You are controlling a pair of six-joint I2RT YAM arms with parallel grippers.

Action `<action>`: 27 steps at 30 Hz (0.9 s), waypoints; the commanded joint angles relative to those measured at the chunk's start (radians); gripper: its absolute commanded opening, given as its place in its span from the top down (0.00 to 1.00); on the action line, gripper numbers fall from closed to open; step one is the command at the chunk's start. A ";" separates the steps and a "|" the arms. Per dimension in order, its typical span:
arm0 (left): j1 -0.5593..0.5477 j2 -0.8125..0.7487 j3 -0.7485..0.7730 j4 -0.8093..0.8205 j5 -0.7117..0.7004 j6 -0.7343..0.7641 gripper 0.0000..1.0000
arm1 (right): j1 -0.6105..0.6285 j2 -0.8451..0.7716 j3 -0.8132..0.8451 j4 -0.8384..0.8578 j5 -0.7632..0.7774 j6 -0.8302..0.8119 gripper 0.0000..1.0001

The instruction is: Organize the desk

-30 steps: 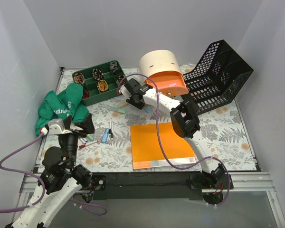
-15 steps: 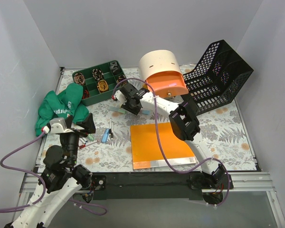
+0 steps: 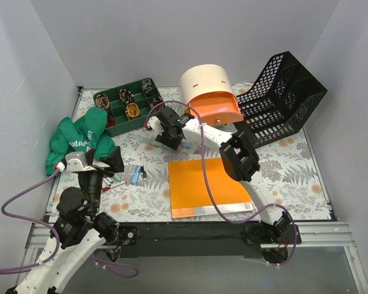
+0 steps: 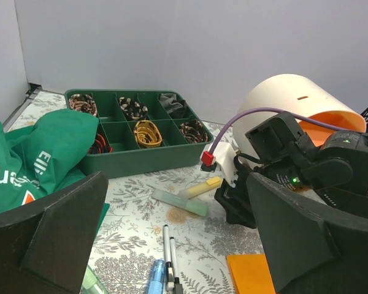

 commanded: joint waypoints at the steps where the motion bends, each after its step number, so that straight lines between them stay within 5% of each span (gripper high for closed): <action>1: 0.002 0.017 -0.008 -0.001 0.011 0.014 0.02 | 0.005 0.055 -0.044 -0.108 -0.085 0.000 0.50; 7: 0.002 0.022 -0.007 -0.002 0.011 0.014 0.02 | 0.004 0.045 -0.036 -0.109 -0.154 -0.003 0.78; 16: 0.002 0.025 -0.008 0.001 0.020 0.015 0.02 | 0.005 -0.148 -0.018 -0.112 -0.234 -0.046 0.99; 27: 0.004 0.031 -0.008 0.001 0.029 0.017 0.02 | 0.005 -0.427 0.005 -0.109 -0.475 -0.118 0.99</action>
